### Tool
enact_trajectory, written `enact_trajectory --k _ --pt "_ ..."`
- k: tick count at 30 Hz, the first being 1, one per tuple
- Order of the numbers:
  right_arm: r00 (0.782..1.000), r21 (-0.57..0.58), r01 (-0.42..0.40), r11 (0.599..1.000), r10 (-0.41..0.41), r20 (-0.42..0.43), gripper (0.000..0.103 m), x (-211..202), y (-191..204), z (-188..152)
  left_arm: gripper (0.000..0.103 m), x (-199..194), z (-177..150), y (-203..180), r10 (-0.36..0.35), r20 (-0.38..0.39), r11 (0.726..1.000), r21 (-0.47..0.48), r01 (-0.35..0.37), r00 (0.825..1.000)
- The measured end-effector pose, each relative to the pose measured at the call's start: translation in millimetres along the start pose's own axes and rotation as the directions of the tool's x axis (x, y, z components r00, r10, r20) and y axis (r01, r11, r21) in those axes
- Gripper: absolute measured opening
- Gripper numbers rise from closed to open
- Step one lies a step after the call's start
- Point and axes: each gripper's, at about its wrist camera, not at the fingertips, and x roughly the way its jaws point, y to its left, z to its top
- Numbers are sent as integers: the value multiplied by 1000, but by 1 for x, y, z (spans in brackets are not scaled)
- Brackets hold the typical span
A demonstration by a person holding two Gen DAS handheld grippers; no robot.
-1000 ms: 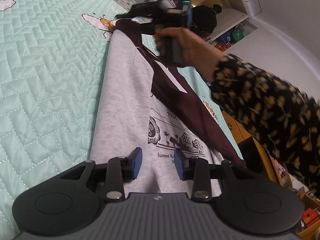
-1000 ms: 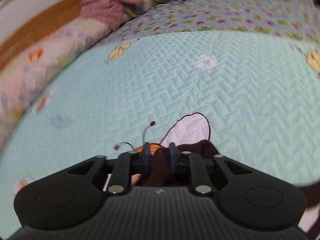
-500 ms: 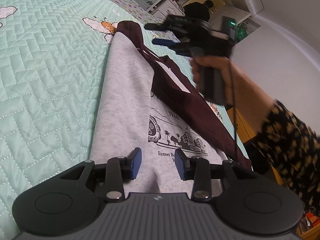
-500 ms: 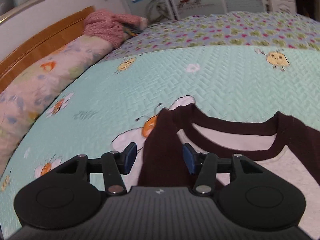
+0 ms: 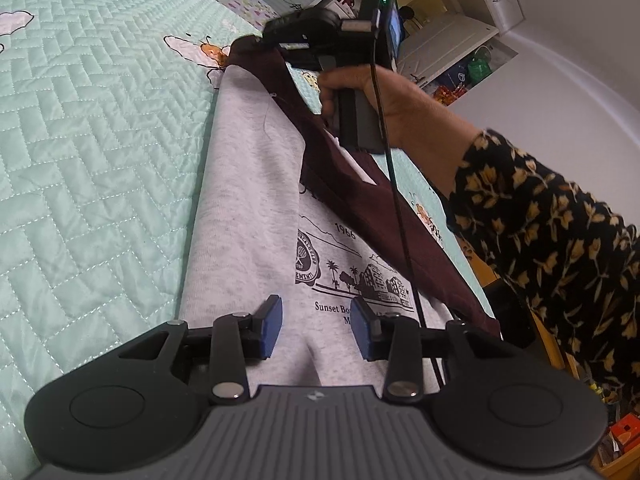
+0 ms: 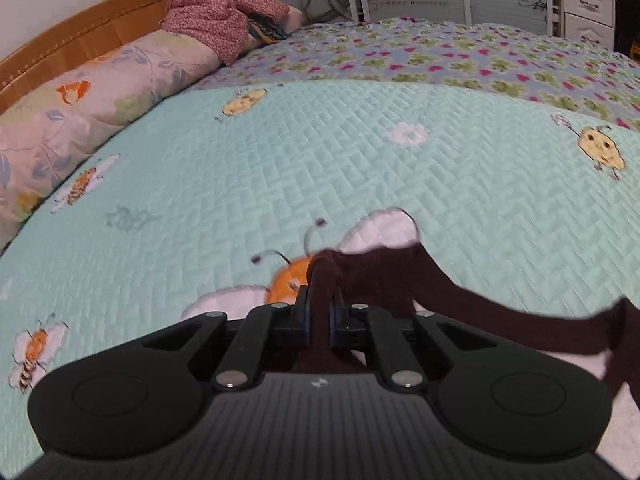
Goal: Fold clothes
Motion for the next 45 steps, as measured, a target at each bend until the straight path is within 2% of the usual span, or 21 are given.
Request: enact_trajectory --k 5,7,10,12,15,17,20,22,26,28,29,30,31,32,33,35,36,37,41,45 --pt "1000 -22 -5 1000 4 -18 10 30 -5 -2 41 0 -1 -3 12 6 1000 18 -12 1000" --pt "999 -6 -31 1000 31 18 11 33 -13 -11 41 2 -2 -6 25 9 999 41 -25 1000" --pt "998 11 -27 1000 27 52 25 27 -18 -16 41 3 -2 -10 39 12 997 66 -40 999" --pt "995 38 -16 999 12 98 33 2 -17 -15 42 4 -1 -10 42 10 997 64 -43 999" --pt "984 76 5 997 -19 176 36 -39 -14 -13 42 4 1 -8 43 4 998 36 -43 999" --pt "976 127 -44 991 15 218 42 -76 -12 -22 42 2 3 -8 53 -4 999 13 -53 999" --pt "968 186 -187 965 149 201 44 -120 0 -54 43 -5 8 -11 79 -24 997 -5 -79 997" --pt "950 223 -292 930 255 179 44 -143 11 -80 43 -14 12 -11 94 -25 995 -37 -95 995" --pt "924 379 -383 842 358 137 44 -148 19 -135 45 -40 18 -11 156 16 983 -98 -154 988" --pt "916 403 -399 824 377 136 44 -143 20 -157 46 -53 15 -14 172 21 980 -104 -169 985" --pt "921 419 -383 823 373 110 44 -136 19 -166 47 -58 12 -15 178 20 978 -109 -175 984" --pt "936 428 -334 840 350 43 43 -125 18 -173 47 -63 8 -15 184 14 975 -126 -180 983" --pt "948 422 -295 858 318 17 20 -121 16 -178 48 -68 3 -14 189 8 972 -144 -186 982" --pt "959 410 -263 873 283 11 14 -121 15 -182 48 -72 -2 -13 196 2 968 -163 -193 981" --pt "959 424 -272 864 282 41 17 -128 14 -184 48 -76 -7 -12 205 -1 963 -176 -202 979" --pt "947 459 -319 829 300 116 34 -150 16 -189 48 -82 -14 -11 223 3 958 -187 -219 975" --pt "940 468 -340 816 310 143 47 -163 18 -194 48 -85 -17 -11 232 5 955 -193 -227 973" --pt "940 475 -341 812 306 152 53 -177 23 -202 48 -88 -20 -11 241 7 951 -198 -235 970" --pt "943 540 -306 784 328 59 54 -212 38 -255 48 -98 -17 -13 278 46 940 -220 -262 959" --pt "913 588 -355 726 406 49 53 -227 60 -296 49 -108 -13 -16 305 73 930 -238 -280 950"
